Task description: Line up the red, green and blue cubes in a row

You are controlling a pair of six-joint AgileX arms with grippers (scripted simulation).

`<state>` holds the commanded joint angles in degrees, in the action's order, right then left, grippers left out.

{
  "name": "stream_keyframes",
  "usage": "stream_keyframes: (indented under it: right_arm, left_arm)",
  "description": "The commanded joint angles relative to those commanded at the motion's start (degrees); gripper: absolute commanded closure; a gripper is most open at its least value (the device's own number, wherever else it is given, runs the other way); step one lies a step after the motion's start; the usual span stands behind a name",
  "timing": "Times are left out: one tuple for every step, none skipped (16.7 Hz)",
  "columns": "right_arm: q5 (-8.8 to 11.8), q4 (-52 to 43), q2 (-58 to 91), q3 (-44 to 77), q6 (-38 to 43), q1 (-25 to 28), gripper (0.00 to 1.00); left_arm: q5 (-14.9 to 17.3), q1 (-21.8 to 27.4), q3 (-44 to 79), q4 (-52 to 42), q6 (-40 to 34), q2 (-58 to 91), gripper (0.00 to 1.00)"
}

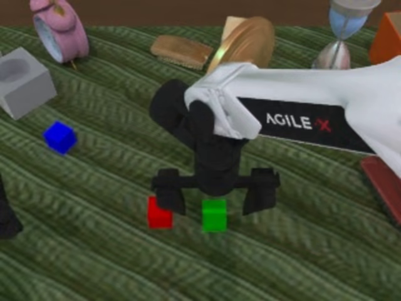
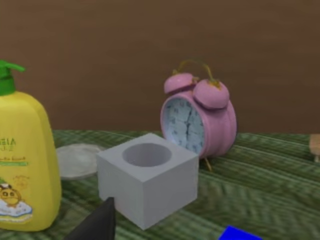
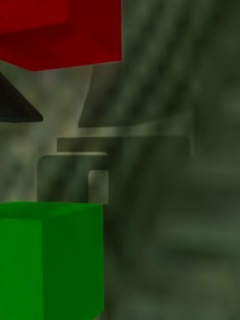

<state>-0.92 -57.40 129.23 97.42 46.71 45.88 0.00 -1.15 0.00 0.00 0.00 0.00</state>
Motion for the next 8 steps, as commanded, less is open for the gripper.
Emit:
stream_keyframes:
  right_arm:
    - [0.0, -0.2, 0.0, 0.2, 0.0, 0.0, 0.00]
    - [0.0, -1.0, -0.2, 0.9, 0.0, 0.1, 0.00]
    - [-0.1, -2.4, -0.5, 2.1, 0.1, 0.2, 0.00]
    - [-0.1, -4.3, -0.9, 3.5, 0.1, 0.2, 0.00]
    - [-0.1, -6.7, -1.4, 5.1, 0.1, 0.3, 0.00]
    - [0.0, -9.2, -2.0, 6.7, 0.1, 0.4, 0.00]
    - [0.0, -11.3, -2.5, 8.2, 0.1, 0.5, 0.00]
    - [0.0, -12.8, -3.0, 9.4, 0.1, 0.6, 0.00]
  left_arm:
    - [0.0, 0.0, 0.0, 0.0, 0.0, 0.0, 0.00]
    - [0.0, 0.0, 0.0, 0.0, 0.0, 0.0, 0.00]
    - [0.0, 0.0, 0.0, 0.0, 0.0, 0.0, 0.00]
    - [0.0, 0.0, 0.0, 0.0, 0.0, 0.0, 0.00]
    - [0.0, 0.0, 0.0, 0.0, 0.0, 0.0, 0.00]
    - [0.0, 0.0, 0.0, 0.0, 0.0, 0.0, 0.00]
    - [0.0, 0.0, 0.0, 0.0, 0.0, 0.0, 0.00]
    - [0.0, 0.0, 0.0, 0.0, 0.0, 0.0, 0.00]
